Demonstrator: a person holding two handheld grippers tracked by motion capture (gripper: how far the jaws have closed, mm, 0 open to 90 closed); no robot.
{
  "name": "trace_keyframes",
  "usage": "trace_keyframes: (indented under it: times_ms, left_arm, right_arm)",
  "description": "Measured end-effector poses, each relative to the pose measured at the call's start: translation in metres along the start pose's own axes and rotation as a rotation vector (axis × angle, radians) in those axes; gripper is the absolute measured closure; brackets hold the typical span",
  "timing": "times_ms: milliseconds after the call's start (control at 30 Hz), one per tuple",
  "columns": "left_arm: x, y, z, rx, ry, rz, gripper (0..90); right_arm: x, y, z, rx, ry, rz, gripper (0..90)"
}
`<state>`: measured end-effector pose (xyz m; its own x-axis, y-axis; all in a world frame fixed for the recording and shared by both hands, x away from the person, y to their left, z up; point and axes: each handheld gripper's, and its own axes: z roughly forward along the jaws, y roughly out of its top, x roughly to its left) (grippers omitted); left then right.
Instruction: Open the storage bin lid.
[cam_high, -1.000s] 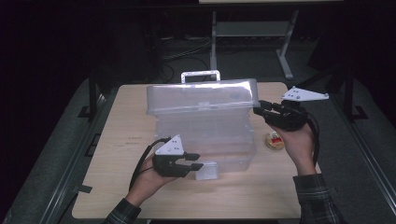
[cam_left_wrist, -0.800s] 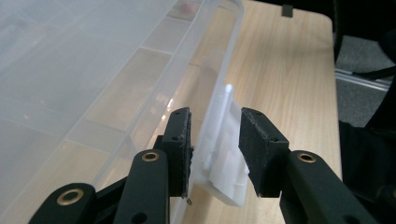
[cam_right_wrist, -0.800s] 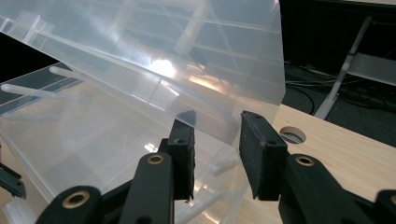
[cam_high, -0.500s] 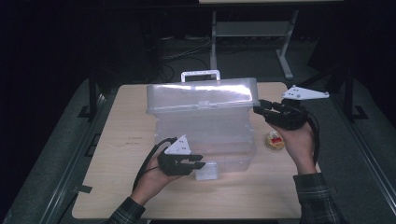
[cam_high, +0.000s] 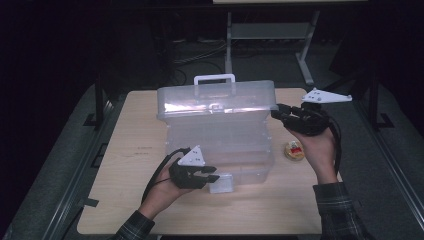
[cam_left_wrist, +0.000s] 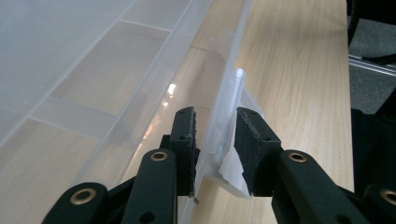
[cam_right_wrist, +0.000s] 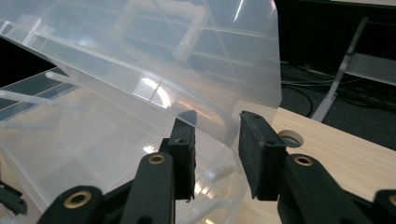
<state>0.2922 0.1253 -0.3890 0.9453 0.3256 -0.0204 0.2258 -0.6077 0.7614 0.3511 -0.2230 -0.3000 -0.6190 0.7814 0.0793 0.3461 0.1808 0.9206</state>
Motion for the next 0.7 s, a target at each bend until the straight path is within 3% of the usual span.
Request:
trace_keyframes:
  times_ms: [500,700]
  left_arm:
    - [-0.0001,0.0002,0.0004,-0.008,-0.018,0.021,71.4]
    - [-0.0004,0.0,0.0007,-0.011,-0.025,0.01,71.6]
  right_arm:
    - [-0.006,0.0072,0.0062,-0.026,-0.043,0.002,76.6]
    - [-0.0084,0.0097,0.0102,-0.038,-0.067,-0.001,81.3]
